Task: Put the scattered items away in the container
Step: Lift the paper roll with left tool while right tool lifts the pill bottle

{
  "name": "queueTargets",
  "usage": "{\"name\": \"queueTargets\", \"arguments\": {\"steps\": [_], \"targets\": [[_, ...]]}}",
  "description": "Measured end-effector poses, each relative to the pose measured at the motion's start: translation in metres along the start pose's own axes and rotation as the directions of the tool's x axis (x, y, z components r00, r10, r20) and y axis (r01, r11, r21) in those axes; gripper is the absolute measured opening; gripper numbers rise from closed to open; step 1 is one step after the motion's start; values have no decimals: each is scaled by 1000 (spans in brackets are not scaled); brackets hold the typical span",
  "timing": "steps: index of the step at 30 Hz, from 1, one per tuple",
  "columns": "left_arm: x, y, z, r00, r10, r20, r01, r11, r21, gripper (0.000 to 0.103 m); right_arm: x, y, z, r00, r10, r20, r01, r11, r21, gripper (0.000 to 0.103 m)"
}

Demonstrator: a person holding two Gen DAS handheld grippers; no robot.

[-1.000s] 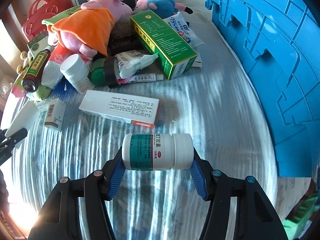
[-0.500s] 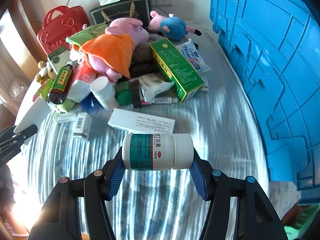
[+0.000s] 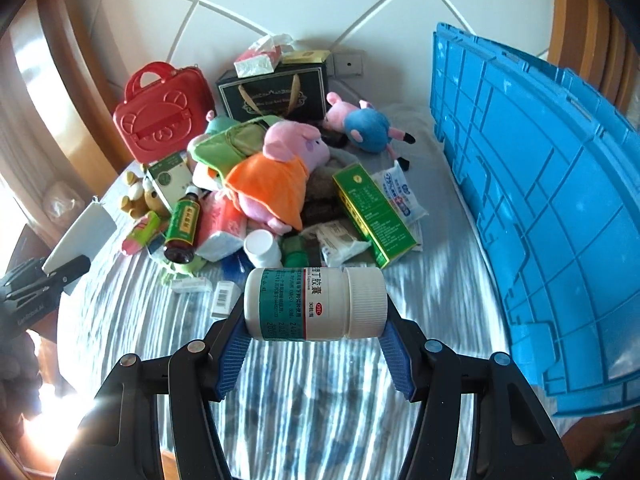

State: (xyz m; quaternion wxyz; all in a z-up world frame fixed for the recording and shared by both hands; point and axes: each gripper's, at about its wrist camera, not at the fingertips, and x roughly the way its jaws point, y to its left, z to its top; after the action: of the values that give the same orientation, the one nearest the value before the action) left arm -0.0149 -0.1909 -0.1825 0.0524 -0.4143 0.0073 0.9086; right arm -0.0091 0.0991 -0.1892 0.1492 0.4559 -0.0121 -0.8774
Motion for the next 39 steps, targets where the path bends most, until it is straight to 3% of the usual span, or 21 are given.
{"name": "queueTargets", "arguments": {"steps": [11, 22, 30, 39], "targets": [[-61, -1, 39, 992, -43, 119, 41, 999, 14, 45, -74, 32, 30, 991, 38, 127, -35, 999, -22, 59], [-84, -4, 51, 985, -46, 168, 41, 999, 32, 45, -108, 44, 35, 980, 55, 192, -51, 998, -24, 59], [-98, -21, 60, 983, -5, 183, 5, 1000, 0, 45, -125, 28, 44, 969, 94, 228, -88, 995, -39, 59], [-108, -68, 77, 978, 21, 207, -19, 1000, -12, 45, -143, -11, 56, 958, 134, 252, -120, 990, -67, 59]]}}
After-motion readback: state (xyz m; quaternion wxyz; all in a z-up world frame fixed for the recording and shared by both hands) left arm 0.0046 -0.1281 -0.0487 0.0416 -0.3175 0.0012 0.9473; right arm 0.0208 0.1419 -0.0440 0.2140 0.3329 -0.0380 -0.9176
